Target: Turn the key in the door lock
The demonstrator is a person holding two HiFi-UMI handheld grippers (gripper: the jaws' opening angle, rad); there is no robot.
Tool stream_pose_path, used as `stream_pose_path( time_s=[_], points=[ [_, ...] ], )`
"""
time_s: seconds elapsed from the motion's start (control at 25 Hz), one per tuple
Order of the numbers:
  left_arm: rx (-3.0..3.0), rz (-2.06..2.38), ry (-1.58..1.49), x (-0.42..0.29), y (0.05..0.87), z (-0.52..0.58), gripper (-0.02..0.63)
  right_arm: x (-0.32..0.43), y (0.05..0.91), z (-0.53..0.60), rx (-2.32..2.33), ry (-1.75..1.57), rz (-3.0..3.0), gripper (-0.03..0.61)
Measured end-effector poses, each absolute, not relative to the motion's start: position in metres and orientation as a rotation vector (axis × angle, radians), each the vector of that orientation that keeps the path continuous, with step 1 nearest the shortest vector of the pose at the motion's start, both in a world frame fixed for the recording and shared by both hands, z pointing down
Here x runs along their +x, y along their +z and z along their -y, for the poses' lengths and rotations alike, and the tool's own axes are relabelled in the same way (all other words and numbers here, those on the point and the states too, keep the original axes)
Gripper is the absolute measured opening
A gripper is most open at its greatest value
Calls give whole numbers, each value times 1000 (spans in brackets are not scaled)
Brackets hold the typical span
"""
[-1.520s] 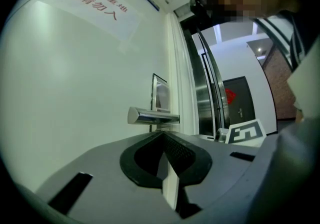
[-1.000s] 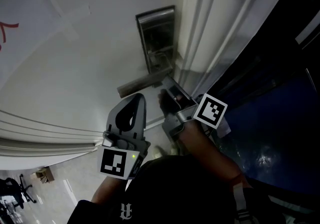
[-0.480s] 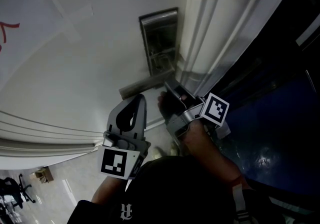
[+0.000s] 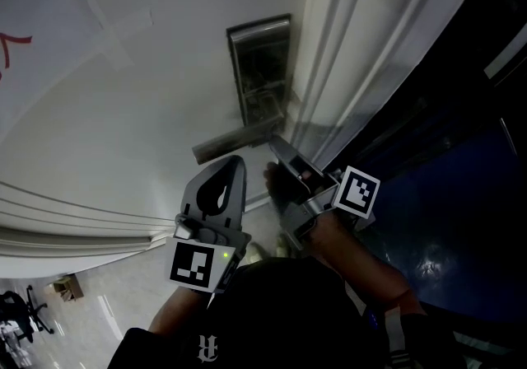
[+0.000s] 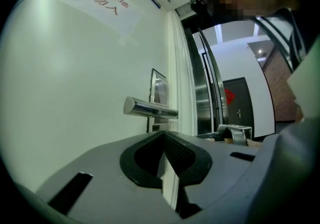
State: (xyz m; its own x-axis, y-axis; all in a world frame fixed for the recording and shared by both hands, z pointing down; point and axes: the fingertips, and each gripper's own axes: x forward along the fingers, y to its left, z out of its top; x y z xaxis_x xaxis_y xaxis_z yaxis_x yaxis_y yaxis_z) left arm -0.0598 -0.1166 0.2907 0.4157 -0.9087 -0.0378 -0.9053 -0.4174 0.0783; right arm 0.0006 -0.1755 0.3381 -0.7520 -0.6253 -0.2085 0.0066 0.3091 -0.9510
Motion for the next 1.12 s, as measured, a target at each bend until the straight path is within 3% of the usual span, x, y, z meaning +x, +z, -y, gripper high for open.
stream_pose_path(
  time_s=[0.28, 0.52, 0.76, 1.12],
  points=[
    [2595, 1625, -107, -47, 298, 113, 8, 11, 349, 154, -654, -1305, -2335, 23],
    [2596, 1597, -94, -35, 304, 109, 6, 19, 341, 146, -909, -746, -2743, 14],
    [2600, 1601, -97, -28, 304, 107, 8, 21, 331, 140, -982, -491, -2850, 14],
    [2611, 1602, -112, -26, 299, 108, 8, 22, 327, 141, -985, -463, -2864, 14]
  ],
)
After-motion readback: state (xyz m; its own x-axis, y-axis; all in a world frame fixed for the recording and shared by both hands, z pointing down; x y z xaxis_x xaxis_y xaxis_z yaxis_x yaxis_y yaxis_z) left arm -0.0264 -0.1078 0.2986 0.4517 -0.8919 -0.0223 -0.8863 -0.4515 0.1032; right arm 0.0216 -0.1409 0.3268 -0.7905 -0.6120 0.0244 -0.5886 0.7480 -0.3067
